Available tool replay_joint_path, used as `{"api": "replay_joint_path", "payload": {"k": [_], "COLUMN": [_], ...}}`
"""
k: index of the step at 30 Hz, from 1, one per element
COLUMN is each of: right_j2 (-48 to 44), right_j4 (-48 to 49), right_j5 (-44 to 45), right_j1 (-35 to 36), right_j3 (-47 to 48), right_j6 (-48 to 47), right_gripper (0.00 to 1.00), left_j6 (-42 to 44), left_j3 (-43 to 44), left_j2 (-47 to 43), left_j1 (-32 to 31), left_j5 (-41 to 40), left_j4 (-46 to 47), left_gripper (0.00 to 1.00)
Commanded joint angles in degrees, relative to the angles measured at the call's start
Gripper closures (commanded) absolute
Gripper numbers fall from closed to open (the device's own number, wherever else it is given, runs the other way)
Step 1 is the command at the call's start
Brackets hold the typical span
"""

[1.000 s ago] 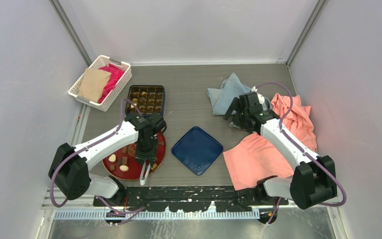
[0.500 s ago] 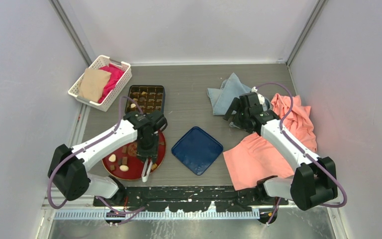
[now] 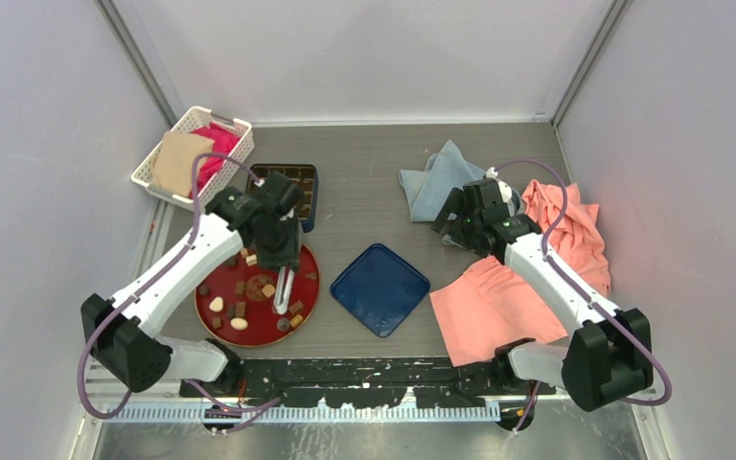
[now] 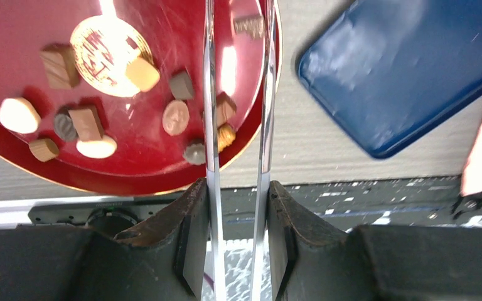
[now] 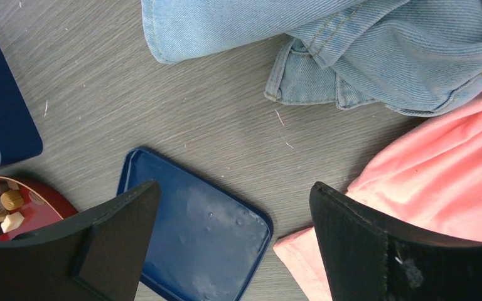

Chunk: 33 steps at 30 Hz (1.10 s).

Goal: Pack the chocolate
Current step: Pick up the fake chocolate from the plate, then place the fake chocolate in the packing box.

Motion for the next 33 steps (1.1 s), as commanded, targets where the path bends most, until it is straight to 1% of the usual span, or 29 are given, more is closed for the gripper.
{"api": "replay_joint_path", "payload": {"k": [1,6,10,12,15,17,19,23,33], "right_j2": [-2.1,-2.8,-3.0,-2.9,-2.9,-3.0,-3.4,-3.9,-3.0], "right_j4": [0.8,0.5,0.2,0.2,0.2,0.0,-0.2,-0.3,-0.3], "right_j5": [0.7,0.9,1.3,1.4,1.5,1.5,1.9,2.4,2.2], "right_j1": [0.3,0.2,0.2,0.2,0.3,0.2,0.2,0.2,0.3], "right_j3": [-0.3,-0.6,-0.5,-0.3,0.0,0.3,0.4,-0.2,-0.3], "right_j6": [-0.5,-0.5,-0.7,-0.7,-0.6,-0.6,-0.6,-0.7,-1.2], "right_gripper": [0.06,0.06,0.06,0.06,0.06,0.06,0.06,0.05,0.05], "left_j6": [3.8,8.2,10.3,11.1,12.4,13.4,14.3,15.6,16.2], "left_j3": [5.1,9.7,11.1,11.8,12.2,12.9,14.1,17.1,19.0], "left_j2": [0.1,2.7,5.3,7.8,12.0,15.1,17.8,21.7,25.3], "left_j1": [5.8,14.0,19.8,22.2,25.9,28.1,29.2,30.1,31.4], "left_j5": [0.2,0.3,3.7,7.6,11.3,15.6,17.1,16.7,15.9], "left_j4": [2.6,3.8,7.4,8.9,11.7,12.5,12.9,12.3,13.0], "left_gripper": [1.00,1.00,1.00,1.00,1.00,1.00,1.00,1.00,1.00]}}
